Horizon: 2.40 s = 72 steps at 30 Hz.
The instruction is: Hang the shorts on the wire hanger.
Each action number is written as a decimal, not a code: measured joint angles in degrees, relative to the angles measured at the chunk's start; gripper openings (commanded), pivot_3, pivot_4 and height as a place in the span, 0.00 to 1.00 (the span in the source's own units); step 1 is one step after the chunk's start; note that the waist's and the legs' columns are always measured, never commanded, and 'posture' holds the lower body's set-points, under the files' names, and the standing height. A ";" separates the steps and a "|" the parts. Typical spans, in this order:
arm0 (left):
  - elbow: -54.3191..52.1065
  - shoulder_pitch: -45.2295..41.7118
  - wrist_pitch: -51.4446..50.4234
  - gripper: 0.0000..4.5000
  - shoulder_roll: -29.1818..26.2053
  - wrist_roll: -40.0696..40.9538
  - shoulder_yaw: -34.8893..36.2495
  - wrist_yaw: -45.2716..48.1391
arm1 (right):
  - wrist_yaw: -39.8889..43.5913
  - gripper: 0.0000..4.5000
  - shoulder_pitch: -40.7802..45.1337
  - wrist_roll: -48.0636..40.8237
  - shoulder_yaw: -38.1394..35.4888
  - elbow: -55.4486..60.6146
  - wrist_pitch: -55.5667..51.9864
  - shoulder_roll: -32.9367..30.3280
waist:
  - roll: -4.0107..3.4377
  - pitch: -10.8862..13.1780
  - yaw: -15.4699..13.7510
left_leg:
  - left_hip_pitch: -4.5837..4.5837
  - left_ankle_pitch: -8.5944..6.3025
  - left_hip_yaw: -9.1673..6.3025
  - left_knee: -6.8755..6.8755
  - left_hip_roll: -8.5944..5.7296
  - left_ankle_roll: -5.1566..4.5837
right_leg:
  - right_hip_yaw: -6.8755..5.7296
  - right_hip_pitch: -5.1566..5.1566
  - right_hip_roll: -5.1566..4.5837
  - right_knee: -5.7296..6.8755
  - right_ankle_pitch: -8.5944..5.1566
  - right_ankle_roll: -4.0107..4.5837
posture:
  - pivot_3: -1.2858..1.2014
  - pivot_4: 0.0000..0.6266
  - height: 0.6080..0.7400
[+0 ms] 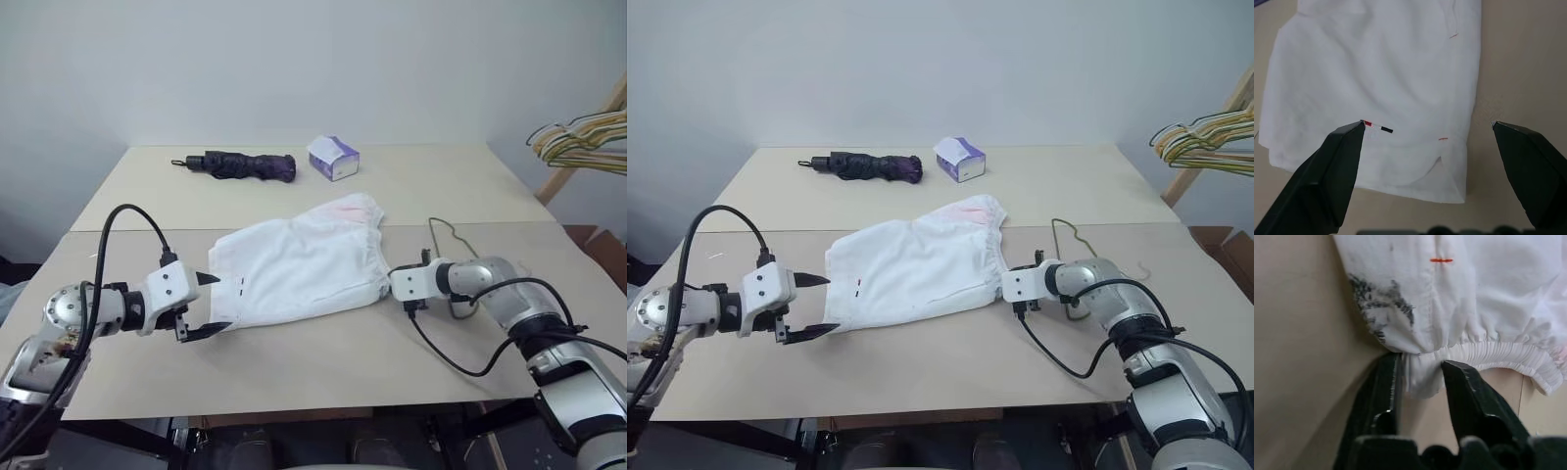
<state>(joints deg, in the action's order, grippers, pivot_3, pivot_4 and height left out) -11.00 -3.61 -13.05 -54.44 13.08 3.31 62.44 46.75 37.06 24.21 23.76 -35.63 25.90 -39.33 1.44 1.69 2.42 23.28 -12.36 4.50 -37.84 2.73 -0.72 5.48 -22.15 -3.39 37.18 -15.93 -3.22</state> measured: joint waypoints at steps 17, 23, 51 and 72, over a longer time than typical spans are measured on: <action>23.68 -12.18 10.94 1.00 1.60 -4.18 -9.21 13.82 | -1.17 0.00 -1.45 0.23 -0.18 3.17 -2.71 0.34 | 0.00 0.00 0.27 | 0.01 0.00 0.04 0.00 0.00 0.00 | -0.01 -0.01 0.02 0.02 0.00 0.03 | 0.51 0.00 1.00; 32.87 -16.50 17.21 1.00 7.43 -7.71 -13.60 14.37 | -1.26 0.00 -2.05 0.23 -0.26 5.33 -4.53 0.54 | 0.00 -0.01 0.40 | 0.02 0.00 0.03 0.00 0.00 0.00 | -0.01 -0.02 0.02 0.03 0.00 0.02 | 0.51 0.00 1.00; 24.08 -10.73 20.48 0.01 -1.49 -7.92 -10.41 14.15 | 11.56 0.00 -14.05 -7.74 -2.82 33.93 -12.83 -9.83 | -0.42 -0.56 1.59 | 0.04 -0.02 0.00 0.00 0.07 -0.02 | 0.02 -0.09 0.03 0.15 -0.06 0.03 | 0.51 0.00 1.00; 40.54 -62.89 16.73 0.01 20.53 -14.61 2.89 -40.28 | -29.29 0.00 35.99 -7.99 -13.58 0.03 -26.48 9.27 | -0.02 -0.54 1.26 | 1.52 0.31 -0.56 0.12 -0.19 0.94 | -0.04 -2.19 -0.19 1.27 0.04 0.01 | 0.50 0.00 1.00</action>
<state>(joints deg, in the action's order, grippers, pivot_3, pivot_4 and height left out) 29.54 -66.50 3.68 -33.91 -1.53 6.20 22.16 17.46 73.04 16.21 10.17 -35.60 -0.59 -30.06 1.42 1.15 3.68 24.80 -12.05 3.94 -37.72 2.55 0.23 5.44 -24.34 -3.58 38.44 -15.90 -3.21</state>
